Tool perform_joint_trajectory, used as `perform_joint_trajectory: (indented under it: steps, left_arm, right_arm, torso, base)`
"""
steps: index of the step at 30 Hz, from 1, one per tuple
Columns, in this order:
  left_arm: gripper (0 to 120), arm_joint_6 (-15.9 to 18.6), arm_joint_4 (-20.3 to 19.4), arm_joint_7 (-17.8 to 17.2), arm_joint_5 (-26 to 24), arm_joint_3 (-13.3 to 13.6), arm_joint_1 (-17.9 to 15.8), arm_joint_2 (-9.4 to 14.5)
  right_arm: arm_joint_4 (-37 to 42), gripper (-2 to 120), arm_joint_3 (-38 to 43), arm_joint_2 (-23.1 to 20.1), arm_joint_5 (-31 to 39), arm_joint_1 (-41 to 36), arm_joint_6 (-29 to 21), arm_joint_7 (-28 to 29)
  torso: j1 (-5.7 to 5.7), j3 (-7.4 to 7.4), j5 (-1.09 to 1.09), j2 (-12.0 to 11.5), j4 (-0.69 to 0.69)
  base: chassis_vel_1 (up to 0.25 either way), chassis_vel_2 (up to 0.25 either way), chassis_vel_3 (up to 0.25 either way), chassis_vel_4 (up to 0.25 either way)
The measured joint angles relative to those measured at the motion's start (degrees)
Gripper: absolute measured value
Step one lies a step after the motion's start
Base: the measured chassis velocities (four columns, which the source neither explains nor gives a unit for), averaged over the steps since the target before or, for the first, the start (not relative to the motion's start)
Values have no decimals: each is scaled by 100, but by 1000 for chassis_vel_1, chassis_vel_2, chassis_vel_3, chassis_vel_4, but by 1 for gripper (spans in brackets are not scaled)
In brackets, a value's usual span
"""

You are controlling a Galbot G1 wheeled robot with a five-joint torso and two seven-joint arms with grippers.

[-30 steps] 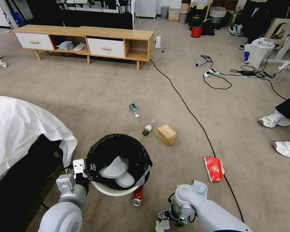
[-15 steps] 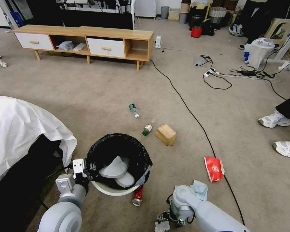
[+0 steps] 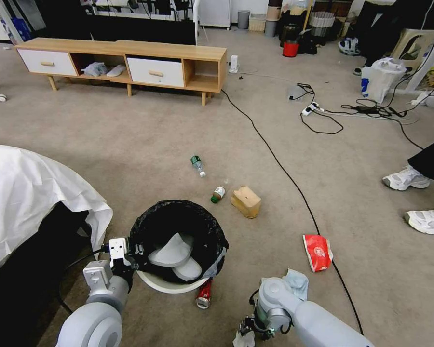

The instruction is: Pick up the trash bin and place the garbage on the floor into it.

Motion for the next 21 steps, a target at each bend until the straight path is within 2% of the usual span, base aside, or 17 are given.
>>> perform_joint_trajectory:
  steps: [7,8,9,10,11,12,13,14,16,17,21]
  left_arm:
    - [2,-1,9,1,-9,10,-22,0]
    - [2,-1,16,4,-18,13,-25,4]
    - [2,-1,21,0,-21,14,-29,19]
    - [2,-2,28,-3,-21,17,-34,22]
    - [2,-2,28,-3,-21,17,-34,22]
    - [2,-2,43,1,-27,30,-46,23]
    - [2,-2,55,5,-32,44,-63,24]
    - [2,-2,55,5,-32,44,-63,24]
    - [2,-3,82,1,-34,75,-102,21]
    - [2,-3,82,1,-34,75,-102,21]
    - [2,-3,92,-2,-36,104,-147,15]
  right_arm:
    - [76,70,-38,-25,14,-27,15,69]
    - [211,65,-87,-29,184,-75,14,135]
    - [413,59,-91,-73,364,-92,15,320]
    - [564,54,-82,-108,493,-93,35,452]
    - [564,54,-82,-108,493,-93,35,452]
    - [800,49,-85,-137,709,-105,93,663]
    - [1086,44,-87,-160,913,-115,183,849]
    - [1086,44,-87,-160,913,-115,183,849]
    - [1549,33,-110,-235,1172,-114,366,1080]
    - [1549,33,-110,-235,1172,-114,366,1080]
    - [1965,16,-119,-275,1335,-117,574,1266]
  torso:
    - [0,1,8,-2,3]
    - [0,3,26,-3,5]
    - [1,4,32,-4,6]
    - [0,2,10,-4,8]
    - [0,2,10,-4,8]
    - [0,2,2,-4,5]
    - [1,2,18,-4,4]
    - [1,2,18,-4,4]
    - [1,2,1,-4,1]
    - [1,2,1,-4,1]
    - [1,1,3,-3,1]
  base:
    - [0,0,0,0]
    - [0,0,0,0]
    - [0,0,0,0]
    - [0,0,0,0]
    - [0,0,0,0]
    - [0,0,0,0]
    - [0,0,0,0]
    - [0,0,0,0]
    - [0,0,0,0]
    - [0,0,0,0]
    - [0,0,0,0]
